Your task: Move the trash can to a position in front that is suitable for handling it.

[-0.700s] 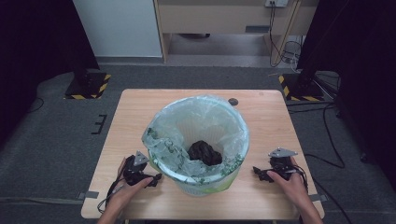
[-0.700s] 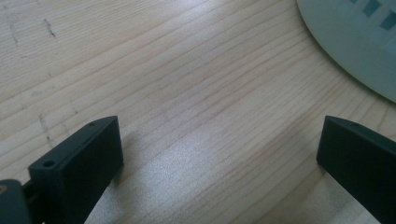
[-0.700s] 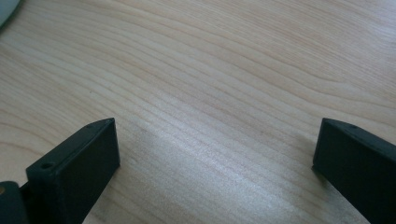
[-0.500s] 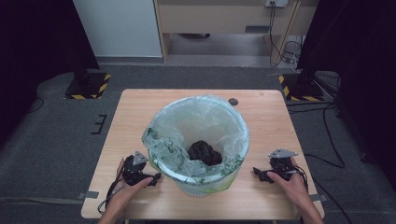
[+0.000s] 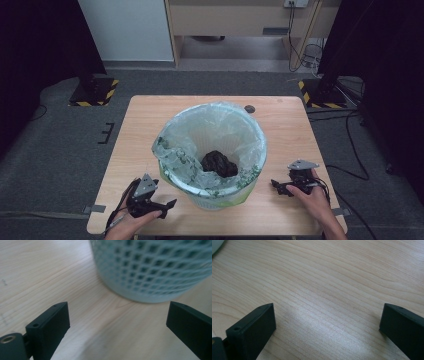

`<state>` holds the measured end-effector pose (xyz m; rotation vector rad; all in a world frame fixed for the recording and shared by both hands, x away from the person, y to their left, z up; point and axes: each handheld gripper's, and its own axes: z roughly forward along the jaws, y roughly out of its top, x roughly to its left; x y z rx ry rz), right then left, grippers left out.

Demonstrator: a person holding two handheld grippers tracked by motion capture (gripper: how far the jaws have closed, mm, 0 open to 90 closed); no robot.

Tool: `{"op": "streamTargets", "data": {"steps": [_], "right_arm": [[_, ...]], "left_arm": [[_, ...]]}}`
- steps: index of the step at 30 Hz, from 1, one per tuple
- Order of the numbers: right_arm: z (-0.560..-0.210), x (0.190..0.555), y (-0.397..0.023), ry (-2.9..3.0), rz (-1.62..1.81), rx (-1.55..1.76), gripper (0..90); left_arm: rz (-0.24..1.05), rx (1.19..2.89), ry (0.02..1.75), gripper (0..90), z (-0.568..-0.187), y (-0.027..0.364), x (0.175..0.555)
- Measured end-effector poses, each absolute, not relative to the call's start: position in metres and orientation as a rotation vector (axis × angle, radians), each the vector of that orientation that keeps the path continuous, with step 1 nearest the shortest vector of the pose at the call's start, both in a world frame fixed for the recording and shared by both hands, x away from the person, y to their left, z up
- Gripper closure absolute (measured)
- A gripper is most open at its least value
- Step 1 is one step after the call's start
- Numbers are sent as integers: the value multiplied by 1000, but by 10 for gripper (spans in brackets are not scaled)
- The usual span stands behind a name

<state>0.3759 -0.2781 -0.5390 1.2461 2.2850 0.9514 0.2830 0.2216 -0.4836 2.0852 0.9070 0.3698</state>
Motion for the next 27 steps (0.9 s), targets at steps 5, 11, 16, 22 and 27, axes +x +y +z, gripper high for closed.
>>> {"op": "streamTargets", "data": {"steps": [5, 11, 16, 22, 27], "right_arm": [[-539, 375, -278, 2281, 953, 1264, 7], [-539, 374, -279, 2285, 951, 1249, 7], [-539, 373, -279, 2282, 950, 1256, 7], [-538, 372, -279, 2288, 957, 1262, 7], [-538, 371, -279, 2284, 956, 1271, 7]], "left_arm": [[362, 2039, 896, 40, -473, 208, 275], [385, 1989, 827, 54, -466, 193, 275], [361, 1931, 772, 61, -459, 186, 281], [335, 1945, 733, 60, -458, 180, 289], [324, 1948, 721, 58, -459, 180, 298]]}}
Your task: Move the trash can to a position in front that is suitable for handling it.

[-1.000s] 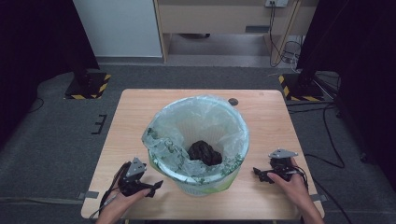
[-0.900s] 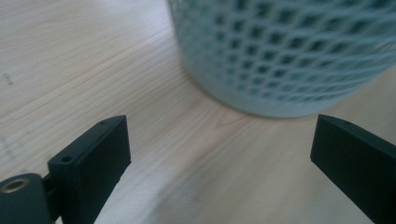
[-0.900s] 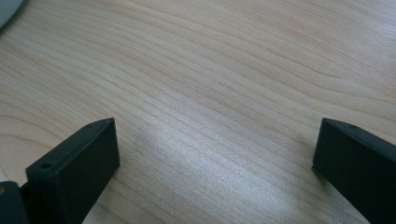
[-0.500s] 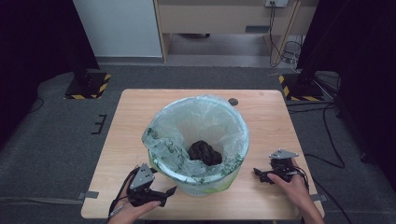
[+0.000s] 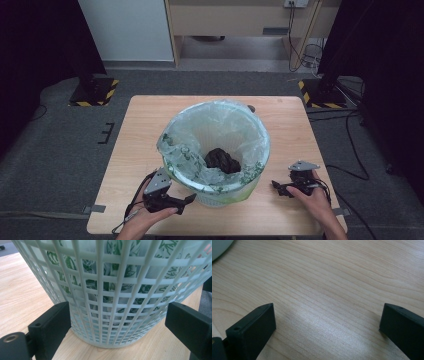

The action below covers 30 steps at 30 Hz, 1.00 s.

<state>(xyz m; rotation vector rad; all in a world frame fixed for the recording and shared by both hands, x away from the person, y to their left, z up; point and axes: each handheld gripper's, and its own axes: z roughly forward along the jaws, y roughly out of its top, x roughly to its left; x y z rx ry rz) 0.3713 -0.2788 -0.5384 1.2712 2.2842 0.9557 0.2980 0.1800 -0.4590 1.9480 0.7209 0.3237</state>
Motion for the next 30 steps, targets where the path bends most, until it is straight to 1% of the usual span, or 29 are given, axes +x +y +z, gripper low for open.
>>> {"op": "streamTargets", "data": {"steps": [7, 12, 30], "right_arm": [[-538, 368, -278, 2267, 948, 1292, 7], [-538, 368, -279, 2267, 946, 1287, 7], [-538, 365, -279, 2260, 943, 1296, 7]], "left_arm": [[312, 1965, 695, 57, -458, 175, 312], [295, 1964, 690, 57, -459, 163, 327], [263, 1974, 652, 41, -457, 136, 336]]}}
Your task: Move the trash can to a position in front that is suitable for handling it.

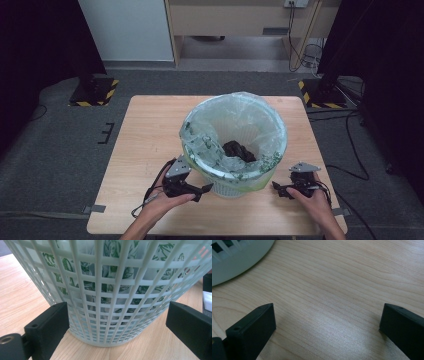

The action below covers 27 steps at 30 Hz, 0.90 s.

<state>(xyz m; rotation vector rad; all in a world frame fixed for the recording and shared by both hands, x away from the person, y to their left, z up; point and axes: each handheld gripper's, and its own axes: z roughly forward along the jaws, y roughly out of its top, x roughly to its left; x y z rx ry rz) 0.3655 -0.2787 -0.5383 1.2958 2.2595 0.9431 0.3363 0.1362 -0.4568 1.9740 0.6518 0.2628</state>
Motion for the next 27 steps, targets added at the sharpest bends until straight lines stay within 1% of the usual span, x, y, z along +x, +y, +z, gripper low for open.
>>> {"op": "streamTargets", "data": {"steps": [5, 11, 12, 14, 16, 18, 27], "right_arm": [[-538, 365, -279, 2260, 943, 1295, 7], [-538, 368, -280, 2283, 953, 1278, 9], [-537, 369, -280, 2293, 946, 1261, 16], [-535, 371, -281, 2313, 932, 1234, 69], [-529, 370, -282, 2301, 934, 1214, 37], [-522, 368, -282, 2307, 988, 1231, 52], [-486, 346, -276, 2324, 1119, 1153, 55]], "left_arm": [[263, 1972, 645, 41, -458, 133, 339], [266, 1998, 644, 45, -460, 138, 335], [268, 2000, 646, 44, -460, 140, 333], [276, 1991, 656, 45, -461, 147, 330], [280, 1979, 673, 45, -460, 154, 329], [288, 1968, 687, 46, -457, 160, 329], [321, 1958, 695, 45, -430, 178, 322]]}}
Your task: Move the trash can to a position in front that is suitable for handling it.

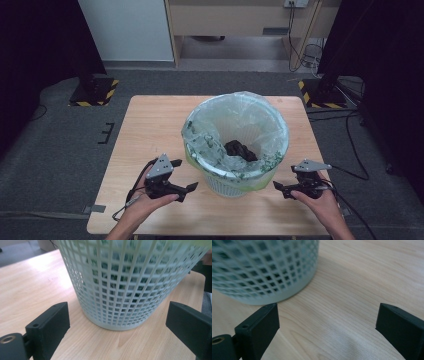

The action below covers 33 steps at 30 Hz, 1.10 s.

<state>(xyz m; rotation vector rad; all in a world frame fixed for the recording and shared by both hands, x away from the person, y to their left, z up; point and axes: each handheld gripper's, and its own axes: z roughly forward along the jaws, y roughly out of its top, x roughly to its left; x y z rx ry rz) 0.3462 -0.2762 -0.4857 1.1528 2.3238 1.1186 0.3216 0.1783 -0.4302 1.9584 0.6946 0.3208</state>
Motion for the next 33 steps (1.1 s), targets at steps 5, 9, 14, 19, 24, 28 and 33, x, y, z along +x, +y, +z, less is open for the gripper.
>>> {"op": "streamTargets", "data": {"steps": [5, 9, 14, 19, 24, 28, 33], "right_arm": [[-469, 340, -270, 2383, 1096, 1087, 73], [-455, 337, -266, 2417, 1097, 1061, 88], [-443, 333, -265, 2400, 1067, 1010, 76], [-426, 324, -270, 2380, 1116, 992, 84], [-412, 316, -271, 2381, 1123, 964, 82], [-402, 311, -271, 2384, 1127, 951, 83], [-394, 310, -269, 2384, 1140, 933, 83]], "left_arm": [[327, 1931, 702, 44, -415, 182, 326], [344, 1903, 714, 44, -404, 186, 330], [334, 1878, 716, 45, -392, 187, 331], [349, 1872, 698, 43, -379, 189, 328], [363, 1862, 687, 42, -368, 195, 325], [395, 1848, 687, 53, -364, 198, 323], [389, 1836, 676, 48, -357, 200, 322]]}}
